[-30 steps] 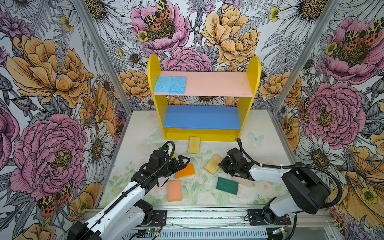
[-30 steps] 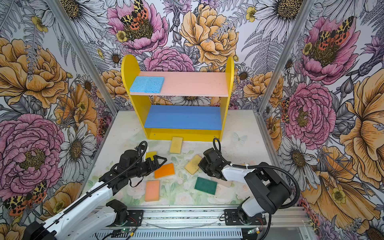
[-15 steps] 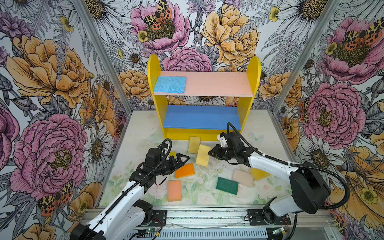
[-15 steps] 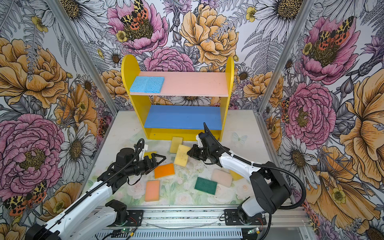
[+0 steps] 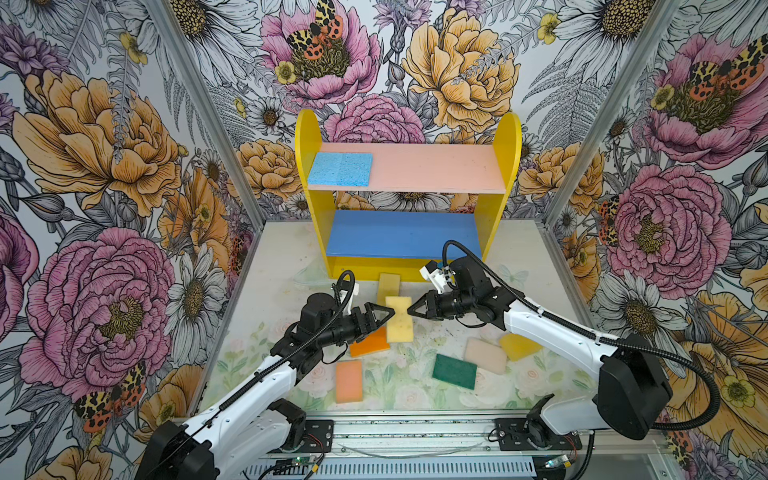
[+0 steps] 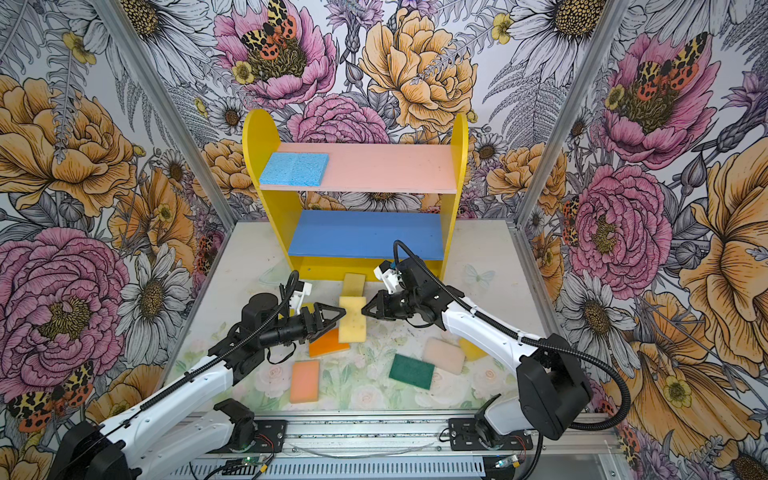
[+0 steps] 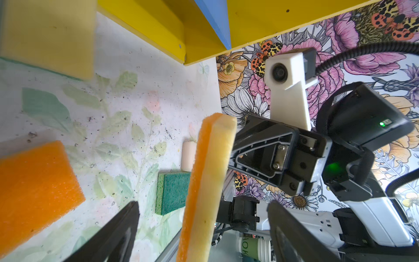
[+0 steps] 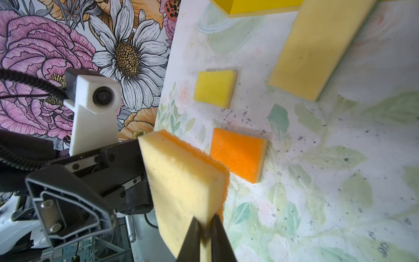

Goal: Place and organize the cleaning sponges onto the shelf
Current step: 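Lift the yellow sponge upright with the right gripper while the left gripper hovers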

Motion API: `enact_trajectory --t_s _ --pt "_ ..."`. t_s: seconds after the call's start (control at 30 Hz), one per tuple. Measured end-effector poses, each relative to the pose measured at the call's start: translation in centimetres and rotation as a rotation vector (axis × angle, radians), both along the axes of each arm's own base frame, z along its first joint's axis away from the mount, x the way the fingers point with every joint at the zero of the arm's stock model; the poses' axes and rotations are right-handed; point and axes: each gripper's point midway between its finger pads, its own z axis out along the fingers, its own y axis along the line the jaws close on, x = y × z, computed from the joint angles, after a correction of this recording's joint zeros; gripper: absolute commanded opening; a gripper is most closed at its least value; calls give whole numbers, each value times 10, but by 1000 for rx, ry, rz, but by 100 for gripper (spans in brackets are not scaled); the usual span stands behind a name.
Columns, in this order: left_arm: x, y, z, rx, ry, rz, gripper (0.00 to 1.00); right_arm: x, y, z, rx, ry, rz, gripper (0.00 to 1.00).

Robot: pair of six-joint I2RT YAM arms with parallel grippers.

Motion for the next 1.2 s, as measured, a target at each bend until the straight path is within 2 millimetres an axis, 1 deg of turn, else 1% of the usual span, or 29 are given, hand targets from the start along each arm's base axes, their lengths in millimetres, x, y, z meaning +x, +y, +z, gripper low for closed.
enact_trajectory --t_s 0.2,0.3,0.53,0.63,0.7,0.77,0.8,0.83,0.9,0.93,1.0,1.07,1.1,1.2 --pt "0 -6 2 -8 -5 0 58 -10 4 3 14 5 43 13" --pt "0 -7 1 -7 0 2 53 -13 4 6 20 -1 54 12" --pt "0 -8 1 -6 -5 5 34 -15 4 12 30 -18 62 14" --pt "1 -8 2 -8 -10 8 28 -16 4 13 32 -21 62 18" --pt "1 -8 2 -8 -11 8 26 -16 3 15 34 -26 63 27" --pt "1 -8 1 -7 -9 8 23 -17 3 16 35 -28 63 39" --pt "2 -8 2 -8 -10 8 22 -17 3 17 36 -31 64 48" --pt "2 -8 3 -11 -14 8 22 -17 2 18 36 -28 61 60" --pt "4 -8 6 -23 -22 13 21 -18 1 21 41 -44 64 76" --pt "5 -8 7 -33 -21 21 21 -18 1 24 44 -53 60 83" --pt "8 -4 8 -51 -18 42 21 -20 -1 33 55 -79 58 92" --pt "12 1 6 -70 -1 72 21 -21 -4 45 68 -119 49 97" --pt "15 4 5 -80 8 88 21 -21 -6 51 76 -137 42 99" --pt "22 16 6 -127 33 149 22 -24 -12 70 101 -186 19 99"
